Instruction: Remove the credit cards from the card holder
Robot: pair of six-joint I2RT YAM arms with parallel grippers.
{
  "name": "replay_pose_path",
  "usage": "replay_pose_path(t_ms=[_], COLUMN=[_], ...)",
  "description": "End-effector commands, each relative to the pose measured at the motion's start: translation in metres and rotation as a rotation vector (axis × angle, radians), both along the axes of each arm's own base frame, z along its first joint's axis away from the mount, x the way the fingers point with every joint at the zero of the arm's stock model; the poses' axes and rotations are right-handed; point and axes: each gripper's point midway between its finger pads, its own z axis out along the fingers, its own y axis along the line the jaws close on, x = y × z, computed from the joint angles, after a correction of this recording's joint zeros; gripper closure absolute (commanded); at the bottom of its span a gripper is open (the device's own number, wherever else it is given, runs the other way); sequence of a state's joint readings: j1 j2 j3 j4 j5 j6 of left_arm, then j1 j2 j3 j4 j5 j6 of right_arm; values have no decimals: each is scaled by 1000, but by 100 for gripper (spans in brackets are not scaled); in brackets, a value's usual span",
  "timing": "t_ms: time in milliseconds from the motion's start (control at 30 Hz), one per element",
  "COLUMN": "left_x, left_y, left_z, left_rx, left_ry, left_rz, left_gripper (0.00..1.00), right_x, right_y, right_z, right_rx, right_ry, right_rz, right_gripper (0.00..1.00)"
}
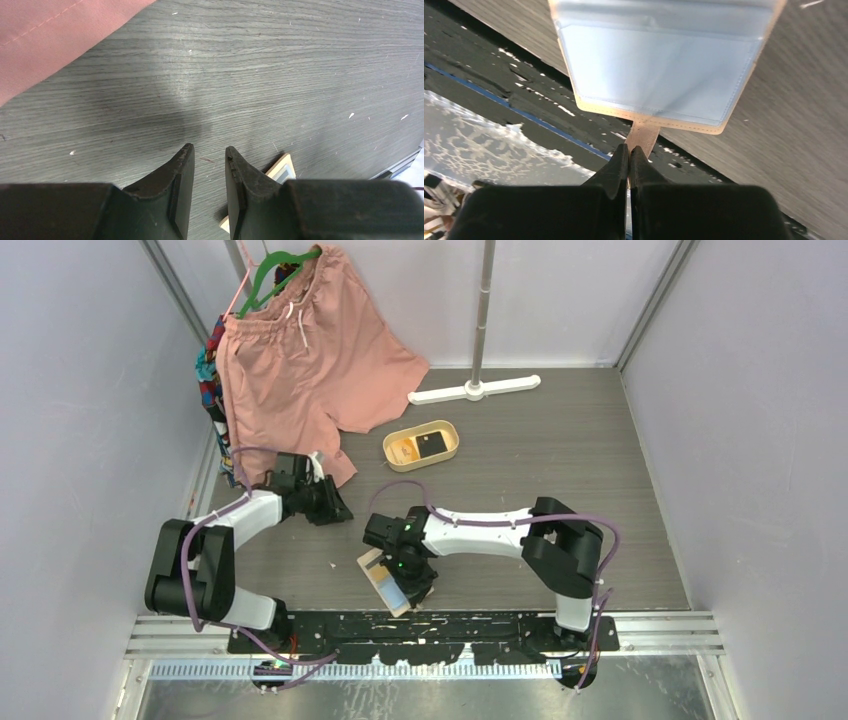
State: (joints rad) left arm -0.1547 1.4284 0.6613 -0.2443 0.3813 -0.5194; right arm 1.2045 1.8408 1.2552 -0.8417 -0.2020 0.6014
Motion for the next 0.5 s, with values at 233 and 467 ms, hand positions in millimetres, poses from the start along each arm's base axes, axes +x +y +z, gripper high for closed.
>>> replay_pose_path(t_ms=[233,467], left_x=[5,-6], left_y=[-12,-28], left_z=[14,18], left_rx=[-83,-191], left_ry=[-34,-13], left_rz=[-27,-76], left_gripper=[68,66], right_x=[55,104], right_y=[-41,-47], right_z=[44,69], right_rx=[-28,4], right_ry=[10,-18], right_rz=[294,380], right_gripper=[99,92])
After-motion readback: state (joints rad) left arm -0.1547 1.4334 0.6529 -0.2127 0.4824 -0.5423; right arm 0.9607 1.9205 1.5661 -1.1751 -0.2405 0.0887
